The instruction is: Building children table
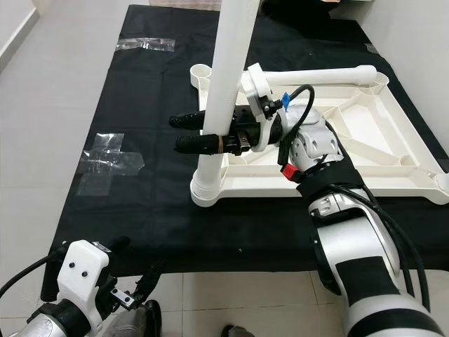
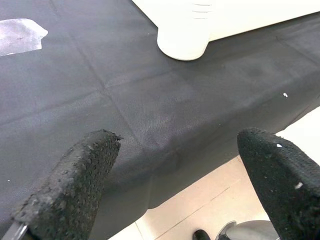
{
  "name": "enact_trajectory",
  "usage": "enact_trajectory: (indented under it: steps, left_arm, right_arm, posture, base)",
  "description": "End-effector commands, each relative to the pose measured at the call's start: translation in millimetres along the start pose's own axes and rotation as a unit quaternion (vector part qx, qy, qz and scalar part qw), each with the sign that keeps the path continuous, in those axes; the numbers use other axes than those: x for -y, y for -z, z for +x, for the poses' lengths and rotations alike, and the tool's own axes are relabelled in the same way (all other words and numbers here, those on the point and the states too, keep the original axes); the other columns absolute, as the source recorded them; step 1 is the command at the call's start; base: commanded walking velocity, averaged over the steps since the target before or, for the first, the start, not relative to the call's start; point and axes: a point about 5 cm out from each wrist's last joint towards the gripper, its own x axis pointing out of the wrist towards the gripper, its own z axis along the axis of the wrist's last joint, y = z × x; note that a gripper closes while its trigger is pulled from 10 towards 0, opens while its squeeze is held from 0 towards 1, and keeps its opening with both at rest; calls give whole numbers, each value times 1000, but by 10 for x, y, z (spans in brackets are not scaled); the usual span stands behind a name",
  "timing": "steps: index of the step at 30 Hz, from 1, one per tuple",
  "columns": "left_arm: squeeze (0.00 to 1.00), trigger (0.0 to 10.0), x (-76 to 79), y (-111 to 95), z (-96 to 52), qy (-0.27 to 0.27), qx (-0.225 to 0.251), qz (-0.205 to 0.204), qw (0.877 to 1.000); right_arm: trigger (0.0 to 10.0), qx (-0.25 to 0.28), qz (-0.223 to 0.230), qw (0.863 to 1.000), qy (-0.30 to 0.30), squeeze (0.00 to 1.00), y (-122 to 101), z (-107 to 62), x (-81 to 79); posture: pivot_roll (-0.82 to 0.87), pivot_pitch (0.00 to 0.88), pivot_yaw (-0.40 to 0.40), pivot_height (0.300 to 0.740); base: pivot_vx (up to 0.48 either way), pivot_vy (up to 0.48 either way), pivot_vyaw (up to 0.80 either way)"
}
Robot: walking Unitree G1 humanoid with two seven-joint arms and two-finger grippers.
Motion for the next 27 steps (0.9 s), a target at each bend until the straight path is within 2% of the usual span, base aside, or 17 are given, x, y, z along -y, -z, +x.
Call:
enact_trajectory:
  steps: [1, 5, 10, 12, 16, 22, 27]
  left_arm:
    - [0, 10000, -9, 59, -13, 1, -17, 0, 1000]
    - [0, 10000, -7, 56, -6, 1, -16, 0, 1000]
    - [0, 10000, -7, 55, -3, 0, -14, 0, 1000]
    - [0, 10000, 8, 42, 13, -1, -10, 1, 1000]
    - [0, 10000, 10, 37, 15, -1, -9, 2, 1000]
    - [0, 10000, -69, 3, 64, -17, 5, 8, 1000]
    - [0, 10000, -99, -15, 98, -21, 12, 14, 1000]
  right_arm:
    - [10000, -13, 40, 999, -15, 0, 215, 22, -62]
    - [10000, -17, 46, 999, -7, 0, 296, 61, -37]
    - [10000, -8, 64, 998, -26, 0, 345, 142, -73]
    - [10000, -3, 57, 998, -16, 0, 387, 252, -7]
    - [10000, 0, 56, 998, -13, 0, 403, 260, -3]
    - [10000, -25, 58, 992, 113, 0, 564, 180, 23]
    - [10000, -26, 53, 988, 141, 0, 597, 143, -4]
  posture:
    - [226, 242, -79, 740]
    - [226, 240, -83, 740]
    - [222, 237, -85, 740]
    - [226, 232, -99, 740]
    - [226, 232, -99, 740]
    - [205, 217, -99, 740]
    - [196, 210, -97, 740]
  base:
    - [0, 0, 0]
    - [0, 0, 0]
    - [0, 0, 0]
    - [0, 0, 0]
    - [0, 0, 0]
    - [0, 0, 0]
    - [0, 0, 0]
